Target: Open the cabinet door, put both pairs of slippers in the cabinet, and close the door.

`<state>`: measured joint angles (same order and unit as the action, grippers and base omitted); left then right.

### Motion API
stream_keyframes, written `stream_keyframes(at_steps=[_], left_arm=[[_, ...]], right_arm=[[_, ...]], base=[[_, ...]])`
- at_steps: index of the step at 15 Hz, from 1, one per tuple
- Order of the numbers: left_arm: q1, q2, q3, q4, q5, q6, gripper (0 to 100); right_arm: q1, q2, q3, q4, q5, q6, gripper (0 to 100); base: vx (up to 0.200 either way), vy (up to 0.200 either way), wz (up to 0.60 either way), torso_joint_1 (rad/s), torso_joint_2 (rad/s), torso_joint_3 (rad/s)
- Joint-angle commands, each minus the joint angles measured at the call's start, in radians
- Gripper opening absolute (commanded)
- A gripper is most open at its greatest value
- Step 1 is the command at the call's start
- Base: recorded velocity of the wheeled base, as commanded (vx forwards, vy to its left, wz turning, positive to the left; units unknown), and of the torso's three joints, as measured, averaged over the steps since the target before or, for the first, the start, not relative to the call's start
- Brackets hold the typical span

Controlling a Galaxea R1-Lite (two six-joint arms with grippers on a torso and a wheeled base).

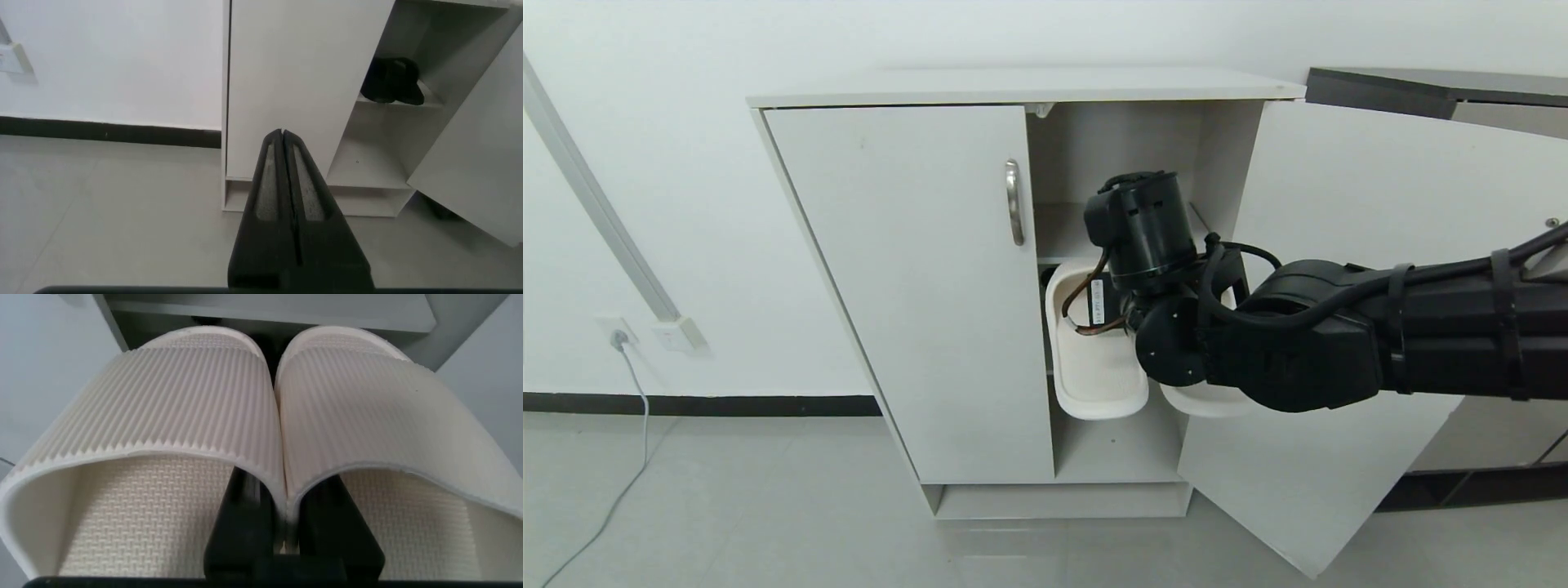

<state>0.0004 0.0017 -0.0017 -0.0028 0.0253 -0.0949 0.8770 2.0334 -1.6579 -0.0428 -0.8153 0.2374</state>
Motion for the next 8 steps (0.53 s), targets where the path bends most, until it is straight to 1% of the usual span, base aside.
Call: stream_keyframes(at_steps=[1,8], left_arm=[[0.000,0.001,0.000,0.000,0.001,0.000,0],[0.001,0.001,0.000,0.000,-0.001,0.001,0]], right_arm=[[-0.004,-0.004,0.001,0.000,0.001,-0.004,0],[-0.018,-0.016,0.001,-0.002,0.001,-0.012,0]], base=[[0.000,0.000,0.00,0.000,0.00,0.000],[0.200,0.000,0.00,0.004,0.00,0.002]])
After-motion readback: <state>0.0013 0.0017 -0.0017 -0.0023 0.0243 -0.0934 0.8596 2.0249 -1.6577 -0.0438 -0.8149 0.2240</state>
